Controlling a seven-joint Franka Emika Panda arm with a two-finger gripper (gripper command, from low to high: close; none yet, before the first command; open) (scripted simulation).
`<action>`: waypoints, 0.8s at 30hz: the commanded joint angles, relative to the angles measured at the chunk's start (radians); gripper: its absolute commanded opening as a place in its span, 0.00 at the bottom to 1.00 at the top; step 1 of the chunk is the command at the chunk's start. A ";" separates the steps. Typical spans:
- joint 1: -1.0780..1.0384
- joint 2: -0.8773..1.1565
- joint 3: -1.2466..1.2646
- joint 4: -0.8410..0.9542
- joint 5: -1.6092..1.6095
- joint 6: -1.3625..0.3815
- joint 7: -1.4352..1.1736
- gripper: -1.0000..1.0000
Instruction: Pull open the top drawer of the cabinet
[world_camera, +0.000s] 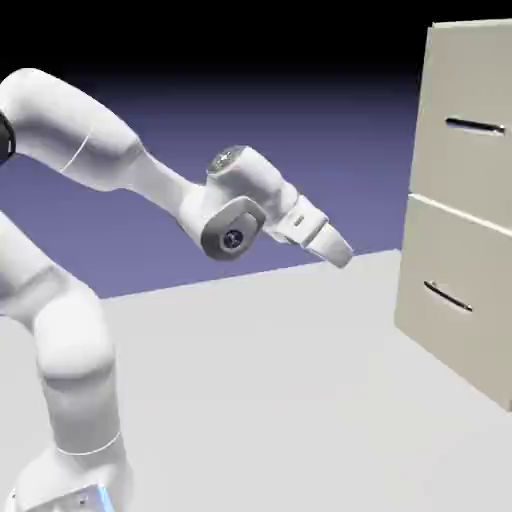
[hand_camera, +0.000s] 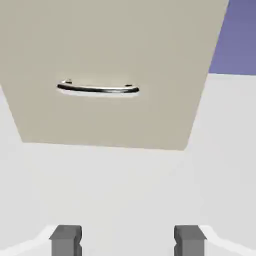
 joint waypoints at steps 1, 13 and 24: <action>-0.036 0.001 0.033 0.018 -0.005 0.009 -0.013 0.50; -0.471 0.009 0.426 0.233 -0.061 0.115 -0.163 0.50; -0.870 0.016 0.787 0.431 -0.112 0.212 -0.302 0.50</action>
